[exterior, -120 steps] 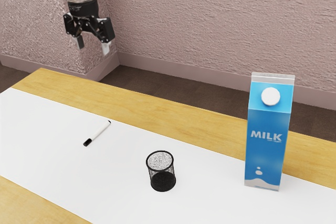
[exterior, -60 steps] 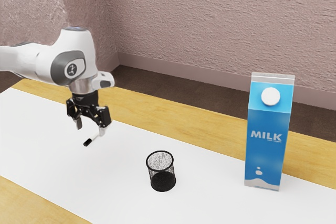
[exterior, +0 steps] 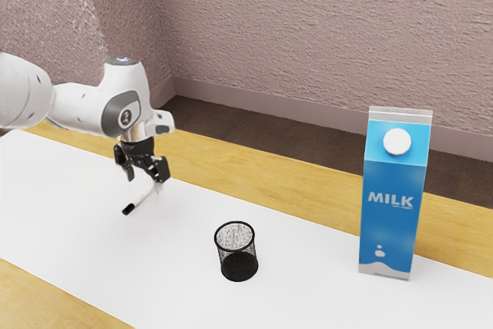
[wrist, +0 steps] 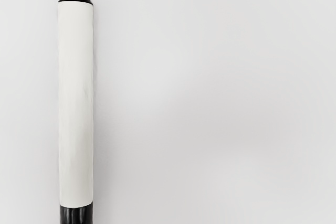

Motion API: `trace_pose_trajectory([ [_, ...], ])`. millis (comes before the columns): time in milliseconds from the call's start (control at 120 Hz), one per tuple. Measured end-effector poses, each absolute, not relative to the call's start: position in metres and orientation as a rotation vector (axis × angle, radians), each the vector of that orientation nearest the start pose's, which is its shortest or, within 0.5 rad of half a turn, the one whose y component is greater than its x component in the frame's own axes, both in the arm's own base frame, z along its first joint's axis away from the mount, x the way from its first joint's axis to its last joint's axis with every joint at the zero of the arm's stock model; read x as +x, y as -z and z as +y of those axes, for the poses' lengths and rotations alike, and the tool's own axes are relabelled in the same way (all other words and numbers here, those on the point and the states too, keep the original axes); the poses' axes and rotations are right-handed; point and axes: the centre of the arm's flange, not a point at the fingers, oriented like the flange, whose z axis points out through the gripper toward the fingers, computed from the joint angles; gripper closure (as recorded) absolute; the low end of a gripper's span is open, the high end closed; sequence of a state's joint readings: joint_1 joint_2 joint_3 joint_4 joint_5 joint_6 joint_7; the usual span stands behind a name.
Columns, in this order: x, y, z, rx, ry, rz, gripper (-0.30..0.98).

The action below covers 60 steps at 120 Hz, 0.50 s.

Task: Put the marker into the pen holder.

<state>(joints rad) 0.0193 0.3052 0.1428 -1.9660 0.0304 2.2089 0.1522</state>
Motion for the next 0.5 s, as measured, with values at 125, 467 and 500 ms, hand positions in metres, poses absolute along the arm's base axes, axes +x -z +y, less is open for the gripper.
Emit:
trace_pose_trajectory([
  [125,0.606,-0.299,0.108,-3.074,-0.138,0.057,0.00],
  [467,0.639,-0.264,0.135,-3.076,-0.203,0.141,0.00],
  [500,0.640,-0.261,0.135,-3.077,-0.211,0.152,0.00],
])
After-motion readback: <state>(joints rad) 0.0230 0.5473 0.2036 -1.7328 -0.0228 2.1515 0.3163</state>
